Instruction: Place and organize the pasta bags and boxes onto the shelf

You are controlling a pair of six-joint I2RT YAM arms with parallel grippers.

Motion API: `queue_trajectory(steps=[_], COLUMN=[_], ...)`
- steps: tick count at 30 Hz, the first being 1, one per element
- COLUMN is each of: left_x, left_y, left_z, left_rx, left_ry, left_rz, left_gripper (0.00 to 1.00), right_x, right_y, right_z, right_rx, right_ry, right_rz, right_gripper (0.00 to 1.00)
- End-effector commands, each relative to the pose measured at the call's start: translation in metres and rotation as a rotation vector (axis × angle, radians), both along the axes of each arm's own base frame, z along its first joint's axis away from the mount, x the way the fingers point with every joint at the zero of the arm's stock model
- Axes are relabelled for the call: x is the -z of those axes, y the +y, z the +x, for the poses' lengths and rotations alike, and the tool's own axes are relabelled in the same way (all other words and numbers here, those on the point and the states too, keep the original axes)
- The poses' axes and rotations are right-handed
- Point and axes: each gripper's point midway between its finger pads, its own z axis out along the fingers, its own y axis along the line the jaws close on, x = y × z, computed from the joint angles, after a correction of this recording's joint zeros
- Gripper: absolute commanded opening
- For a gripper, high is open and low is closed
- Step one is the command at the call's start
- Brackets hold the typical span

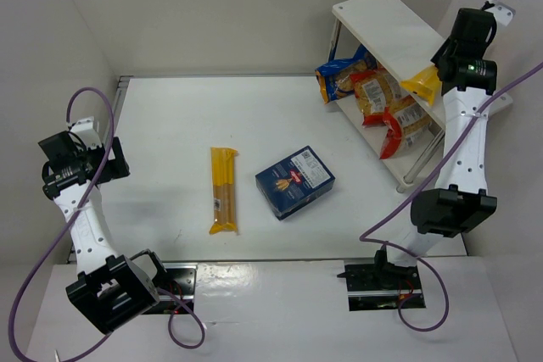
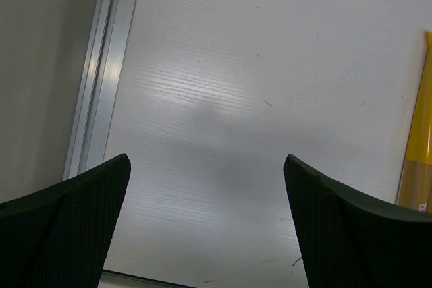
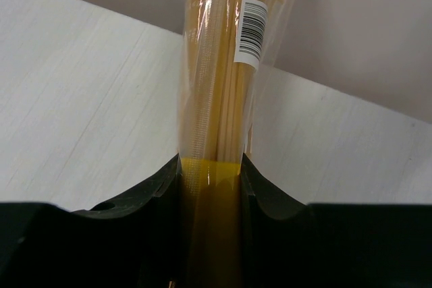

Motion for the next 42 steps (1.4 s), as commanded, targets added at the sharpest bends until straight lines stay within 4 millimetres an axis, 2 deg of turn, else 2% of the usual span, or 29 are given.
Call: queue_trajectory(steps=[1,14,23,24,25,26,28,29,33,35,42], left_x=[-0.004,-0.004,-0.004,-0.004,-0.004,-0.004,-0.004,-0.004,-0.004,-0.004,-0.007], left_y=[0.001,0.001,0.001,0.001,0.001,0.001,0.001,0.001,0.000,0.000,-0.002], left_z=[0.004,0.004,0.004,0.004,0.004,0.004,0.004,0.004,0.004,0.004,0.005], left_rx=[0.021,0.021,0.028,0.028,0.028,0.028,0.028,0.028,0.034,0.034,0.041], left_ry=[-0.025,-0.025,-0.023,-0.023,-0.023,-0.023,-0.023,-0.023,-0.027,-0.027,-0.038], left_rz=[0.009,0.009,0.016,0.016,0.016,0.016,0.016,0.016,0.011,0.011,0.011], left_gripper=[1.00,1.00,1.00,1.00,1.00,1.00,1.00,1.00,1.00,1.00,1.00], right_x=[-0.072,-0.070,-0.065,-0.065,-0.065,-0.069,-0.065,-0.069,-0.076,-0.076,-0.087], right_y=[0.005,0.000,0.009,0.009,0.009,0.012,0.013,0.016,0.025,0.028,0.035], right_z=[-0.010,-0.013,-0.013,-0.013,-0.013,-0.015,-0.013,-0.016,-0.020,-0.020,-0.031], right_rx=[-0.002,0.016,-0.037,-0.037,-0.037,-0.049,-0.058,-0.069,-0.093,-0.097,-0.115], right_ry=[-0.252,-0.251,-0.245,-0.245,-0.245,-0.254,-0.246,-0.255,-0.270,-0.265,-0.288], right_rz=[-0.032,-0.036,-0.019,-0.019,-0.019,-0.018,-0.013,-0.013,-0.022,-0.031,-0.032], right_gripper=[0.00,0.00,0.01,0.05,0.13,0.34,0.53,0.68,0.94,1.00,1.00])
